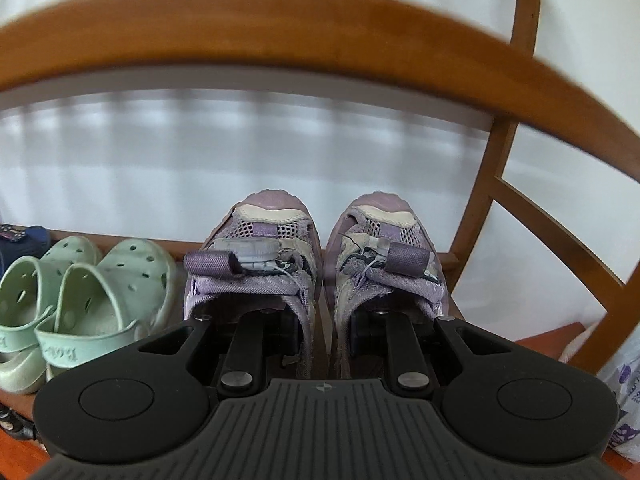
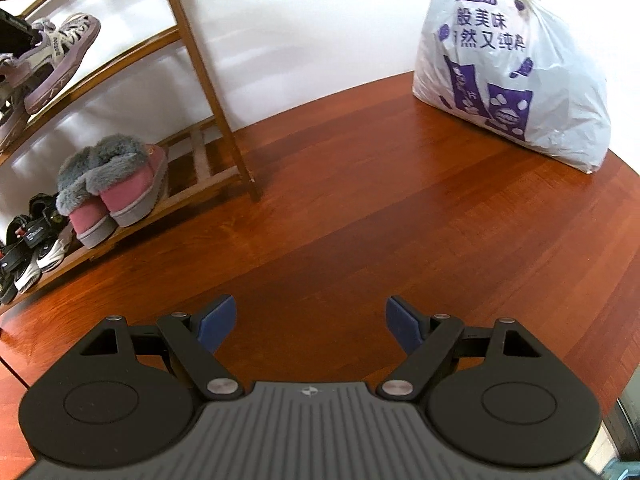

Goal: Organize scattered shoes
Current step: 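Lower the lavender sneakers onto the upper shelf beside the mint clogs with the left tool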

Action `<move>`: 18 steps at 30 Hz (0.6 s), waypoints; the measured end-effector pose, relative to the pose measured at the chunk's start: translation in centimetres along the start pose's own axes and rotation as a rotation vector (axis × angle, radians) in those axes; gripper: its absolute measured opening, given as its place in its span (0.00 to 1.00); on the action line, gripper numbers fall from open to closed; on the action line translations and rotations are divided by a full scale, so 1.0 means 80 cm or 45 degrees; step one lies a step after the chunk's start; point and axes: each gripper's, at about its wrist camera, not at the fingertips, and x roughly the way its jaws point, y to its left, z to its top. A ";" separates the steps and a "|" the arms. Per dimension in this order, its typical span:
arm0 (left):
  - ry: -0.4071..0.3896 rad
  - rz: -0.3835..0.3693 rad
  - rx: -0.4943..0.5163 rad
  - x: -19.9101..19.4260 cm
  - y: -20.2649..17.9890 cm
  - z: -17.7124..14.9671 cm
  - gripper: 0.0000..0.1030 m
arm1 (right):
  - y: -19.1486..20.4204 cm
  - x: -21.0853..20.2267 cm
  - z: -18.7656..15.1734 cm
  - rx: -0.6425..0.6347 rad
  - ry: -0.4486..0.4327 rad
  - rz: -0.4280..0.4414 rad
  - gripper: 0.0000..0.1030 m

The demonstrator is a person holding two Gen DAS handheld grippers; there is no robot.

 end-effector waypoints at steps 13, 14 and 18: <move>0.059 -0.003 -0.038 0.035 0.011 -0.003 0.28 | 0.002 0.012 -0.001 0.010 0.018 -0.019 0.84; 0.071 -0.003 -0.042 0.038 0.011 -0.003 0.29 | 0.003 0.013 -0.001 0.005 0.019 -0.017 0.84; 0.076 -0.010 -0.037 0.041 0.013 -0.004 0.33 | 0.004 0.018 0.002 0.005 0.027 -0.008 0.84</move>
